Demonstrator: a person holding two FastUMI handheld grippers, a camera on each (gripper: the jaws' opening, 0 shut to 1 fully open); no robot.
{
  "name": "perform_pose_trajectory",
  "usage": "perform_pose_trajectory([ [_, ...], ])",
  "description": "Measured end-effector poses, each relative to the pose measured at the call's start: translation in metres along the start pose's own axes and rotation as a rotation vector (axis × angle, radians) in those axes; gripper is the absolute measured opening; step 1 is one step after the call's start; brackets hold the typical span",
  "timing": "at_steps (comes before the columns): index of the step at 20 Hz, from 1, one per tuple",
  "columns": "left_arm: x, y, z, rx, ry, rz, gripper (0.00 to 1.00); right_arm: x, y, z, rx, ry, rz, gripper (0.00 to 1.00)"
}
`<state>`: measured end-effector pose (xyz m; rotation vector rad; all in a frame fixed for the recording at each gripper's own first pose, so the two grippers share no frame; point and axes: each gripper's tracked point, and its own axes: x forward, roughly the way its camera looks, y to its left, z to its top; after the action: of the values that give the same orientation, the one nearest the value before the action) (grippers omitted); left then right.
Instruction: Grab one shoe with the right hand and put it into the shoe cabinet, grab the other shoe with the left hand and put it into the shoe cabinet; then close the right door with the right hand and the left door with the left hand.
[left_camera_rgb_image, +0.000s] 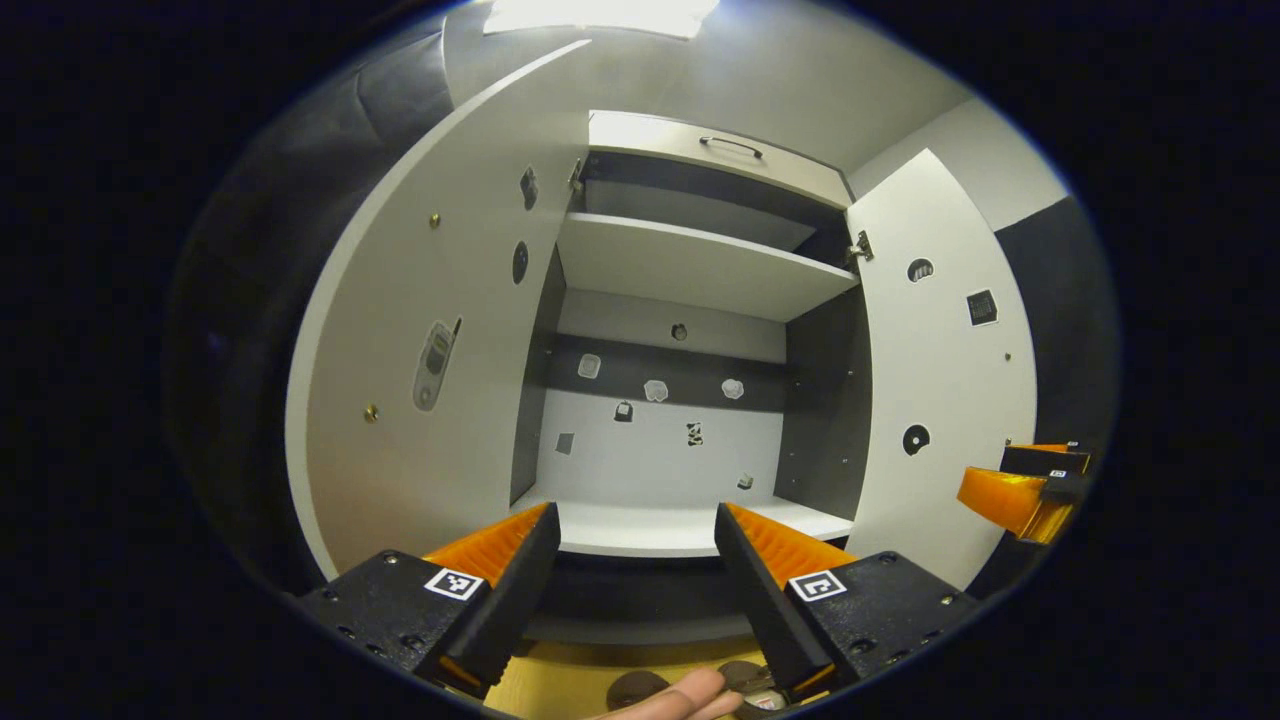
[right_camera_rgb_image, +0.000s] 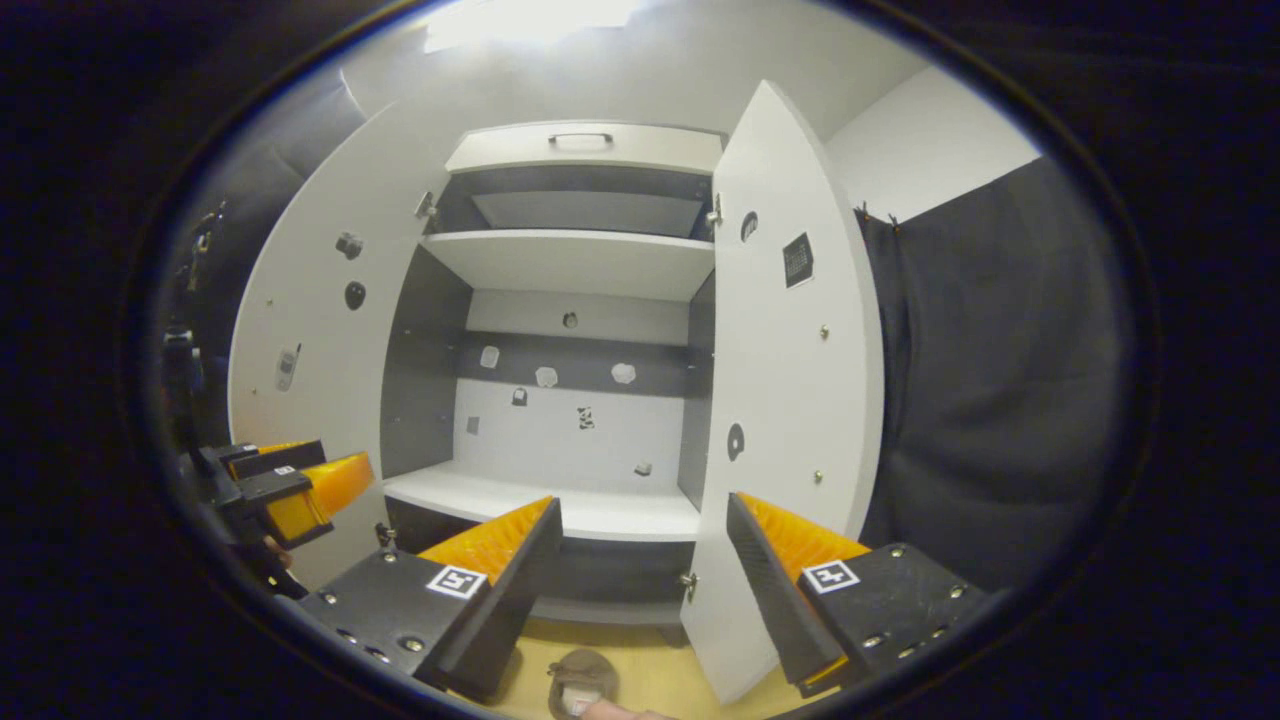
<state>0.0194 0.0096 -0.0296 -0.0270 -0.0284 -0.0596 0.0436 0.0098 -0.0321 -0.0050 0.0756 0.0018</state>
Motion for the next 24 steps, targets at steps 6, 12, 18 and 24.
perform_pose_trajectory([
  [6, 0.013, -0.006, -0.015, 0.04, 0.042, -0.035, 0.95, -0.001, 0.021, -0.007, -0.017, 0.02, 0.011, 0.99],
  [12, 0.005, 0.016, -0.002, -0.016, 0.01, 0.014, 0.95, -0.002, 0.024, -0.04, -0.018, 0.067, -0.024, 0.96],
  [18, 0.005, 0.026, 0.006, -0.076, -0.013, 0.009, 0.95, 0.001, 0.051, -0.167, -0.035, 0.289, 0.037, 0.99],
  [24, 0.007, 0.016, 0.004, -0.061, -0.015, -0.021, 0.96, -0.015, 0.087, -0.287, 0.004, 0.514, 0.133, 0.97],
])
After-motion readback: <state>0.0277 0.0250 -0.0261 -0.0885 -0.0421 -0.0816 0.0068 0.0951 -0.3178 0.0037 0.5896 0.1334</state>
